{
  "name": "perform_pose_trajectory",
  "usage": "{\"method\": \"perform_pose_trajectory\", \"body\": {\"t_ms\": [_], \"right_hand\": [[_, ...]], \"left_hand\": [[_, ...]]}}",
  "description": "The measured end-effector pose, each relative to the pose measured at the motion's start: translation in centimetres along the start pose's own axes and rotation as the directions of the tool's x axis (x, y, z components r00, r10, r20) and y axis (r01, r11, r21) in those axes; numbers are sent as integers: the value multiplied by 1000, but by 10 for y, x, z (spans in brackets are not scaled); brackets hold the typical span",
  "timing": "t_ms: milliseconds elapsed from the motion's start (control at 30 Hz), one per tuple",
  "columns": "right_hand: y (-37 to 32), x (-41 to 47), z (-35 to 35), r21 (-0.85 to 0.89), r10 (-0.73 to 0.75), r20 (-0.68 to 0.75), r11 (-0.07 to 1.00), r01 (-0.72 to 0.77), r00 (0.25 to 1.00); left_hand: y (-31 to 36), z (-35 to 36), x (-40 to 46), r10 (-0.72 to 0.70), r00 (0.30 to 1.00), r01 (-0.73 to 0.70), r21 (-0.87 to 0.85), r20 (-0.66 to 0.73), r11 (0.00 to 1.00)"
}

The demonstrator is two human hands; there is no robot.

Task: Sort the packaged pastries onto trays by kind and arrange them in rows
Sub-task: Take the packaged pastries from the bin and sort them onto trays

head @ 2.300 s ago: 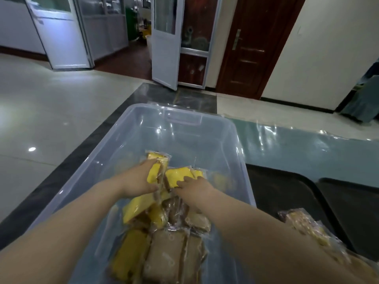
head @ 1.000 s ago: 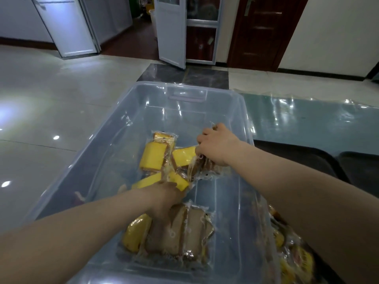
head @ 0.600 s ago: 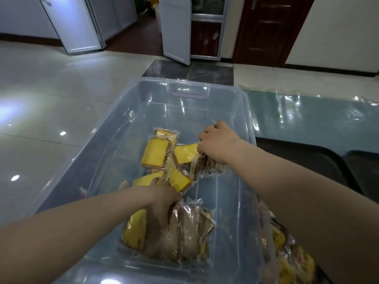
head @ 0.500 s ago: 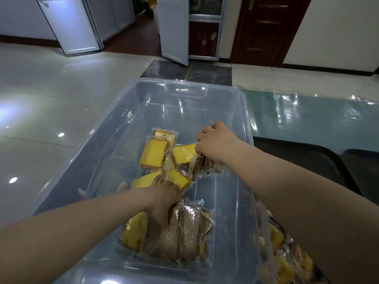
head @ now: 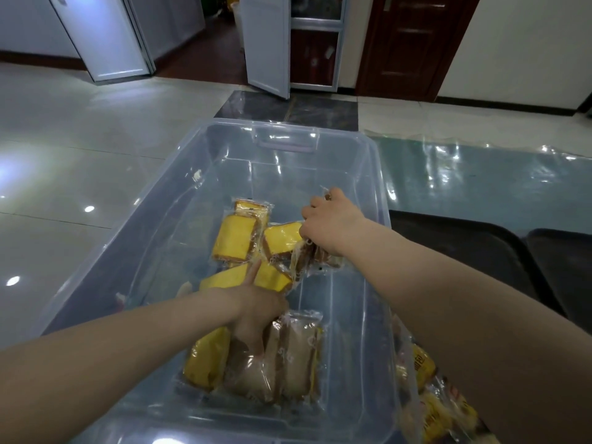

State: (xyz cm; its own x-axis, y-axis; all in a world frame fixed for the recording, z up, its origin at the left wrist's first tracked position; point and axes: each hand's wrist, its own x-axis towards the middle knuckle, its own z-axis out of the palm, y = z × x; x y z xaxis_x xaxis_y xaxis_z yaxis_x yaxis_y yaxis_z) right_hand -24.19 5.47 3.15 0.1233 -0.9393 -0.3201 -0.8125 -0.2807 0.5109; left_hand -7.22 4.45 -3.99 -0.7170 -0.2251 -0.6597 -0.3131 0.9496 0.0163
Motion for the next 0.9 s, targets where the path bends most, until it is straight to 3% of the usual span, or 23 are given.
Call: {"method": "perform_pose_trajectory", "body": {"t_ms": [300, 533, 733, 900], "right_hand": [[2, -3, 1, 140, 112, -145, 986, -92, 983], [9, -10, -11, 378, 300, -322, 910, -169, 898], [22, -27, -17, 729, 542, -394, 676, -107, 742], [46, -59, -16, 879, 692, -379, 478, 5, 614]], "left_hand": [[-50, -39, -35, -179, 905, 103, -210, -386, 972], [-65, -53, -79, -281, 804, 140, -292, -524, 946], [-68, -60, -119, -438, 634, 149, -455, -637, 878], [-47, -69, -135, -514, 506, 95, -548, -692, 831]]}}
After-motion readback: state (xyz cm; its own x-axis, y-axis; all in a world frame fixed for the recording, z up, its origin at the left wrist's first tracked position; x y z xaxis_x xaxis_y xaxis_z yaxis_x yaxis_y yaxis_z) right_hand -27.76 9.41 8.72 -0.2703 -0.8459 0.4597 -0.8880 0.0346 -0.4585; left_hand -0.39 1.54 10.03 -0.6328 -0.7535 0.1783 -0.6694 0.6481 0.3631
